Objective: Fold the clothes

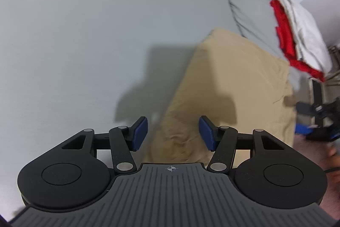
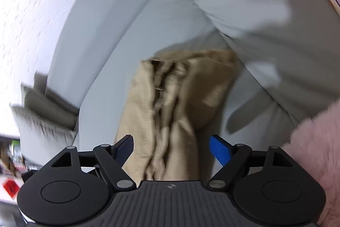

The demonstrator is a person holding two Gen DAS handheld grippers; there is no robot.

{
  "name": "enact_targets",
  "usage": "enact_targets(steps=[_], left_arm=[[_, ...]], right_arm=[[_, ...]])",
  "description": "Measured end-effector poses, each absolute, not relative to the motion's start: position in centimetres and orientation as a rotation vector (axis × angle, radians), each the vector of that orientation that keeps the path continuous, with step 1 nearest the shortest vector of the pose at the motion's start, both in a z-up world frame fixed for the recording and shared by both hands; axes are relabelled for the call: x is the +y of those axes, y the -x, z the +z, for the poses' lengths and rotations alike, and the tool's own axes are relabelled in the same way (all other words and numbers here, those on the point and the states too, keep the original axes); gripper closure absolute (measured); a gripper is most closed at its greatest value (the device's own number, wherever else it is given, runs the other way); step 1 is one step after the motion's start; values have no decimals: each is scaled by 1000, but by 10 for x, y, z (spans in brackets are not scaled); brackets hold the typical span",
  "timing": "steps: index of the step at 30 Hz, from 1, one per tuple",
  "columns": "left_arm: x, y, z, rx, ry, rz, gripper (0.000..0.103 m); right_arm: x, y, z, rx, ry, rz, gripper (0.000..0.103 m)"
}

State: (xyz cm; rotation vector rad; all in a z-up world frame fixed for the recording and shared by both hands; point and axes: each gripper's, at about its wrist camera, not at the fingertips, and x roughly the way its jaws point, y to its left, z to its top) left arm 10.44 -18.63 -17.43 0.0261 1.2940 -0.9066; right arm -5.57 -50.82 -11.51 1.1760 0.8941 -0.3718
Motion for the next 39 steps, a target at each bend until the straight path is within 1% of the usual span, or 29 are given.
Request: enact_targets(steps=[3,4,6,8,9,10,11,12,13,14,15,16,18,22,24,25,26,27,28,29,30,32,33,34,36,37,38,39], left_arm=[[-191,-103,-181,1324,-22,-955,38],[-194,-101,-183,1330,-38,-969,38],[-201,-99,-184,1328,-58,-980,39],[-207,-94,-181,1314,-97,-987,46],[-212,-86,-177,1278,-153,-1001,54],[-215,-77,-171,1238,-212,-1015,65],[-219,-69,-165,1195,-267,-1017,69],[-223,-60,-159,1152,-320,-1016,79],[-224,-52,-154,1111,-368,-1003,85],[-228,-47,-152,1091,-386,-992,88],[-227,-42,-148,1081,-384,-976,90],[-226,-38,-143,1071,-380,-958,91],[-216,-30,-132,1066,-348,-912,92],[-179,-13,-106,1091,-220,-793,91],[-168,-8,-108,1099,-169,-723,89],[-165,-8,-115,1090,-165,-682,86],[-165,-10,-128,1110,-160,-647,85],[-165,-13,-142,1134,-154,-613,79],[-165,-16,-155,1157,-148,-579,68],[-162,-15,-154,1158,-114,-573,65],[-158,-14,-150,1155,-75,-570,65],[-152,-10,-140,1139,-22,-575,62],[-146,-4,-128,1103,-15,-593,61],[-144,-2,-123,1086,-14,-598,60],[-136,2,-113,1027,0,-607,60],[-132,3,-108,996,8,-612,62],[-128,5,-103,965,16,-616,63],[-131,6,-101,952,12,-649,72]], right_arm=[[-508,61,-125,794,-1265,-376,22],[-511,64,-130,724,-1333,-373,22],[-502,60,-139,698,-1363,-370,23],[-501,50,-139,739,-1309,-377,35],[-497,42,-133,788,-1211,-382,53],[-493,34,-126,837,-1110,-387,66],[-488,25,-120,883,-1008,-391,68],[-484,19,-114,914,-941,-394,74],[-480,12,-108,943,-874,-397,79],[-470,-1,-99,982,-770,-395,80],[-465,-7,-95,995,-725,-393,83],[-453,-20,-80,1011,-604,-376,84],[-449,-32,-72,1004,-556,-349,85],[-434,-57,-38,984,-488,-198,86],[-417,-78,-43,987,-451,-143,86],[-409,-82,-45,994,-426,-119,84],[-400,-89,-55,1007,-388,-109,81],[-395,-91,-62,1015,-365,-109,71],[-391,-98,-76,1038,-315,-115,60],[-390,-100,-89,1072,-266,-152,58],[-391,-98,-93,1082,-254,-177,57],[-407,-76,-81,1002,-365,-216,43],[-406,-67,-92,990,-379,-213,30],[-414,-53,-83,941,-415,-215,27],[-430,-23,-65,857,-466,-228,26],[-427,-27,-67,854,-469,-230,27],[-429,-15,-61,844,-496,-221,29],[-427,-9,-57,841,-514,-208,44]])
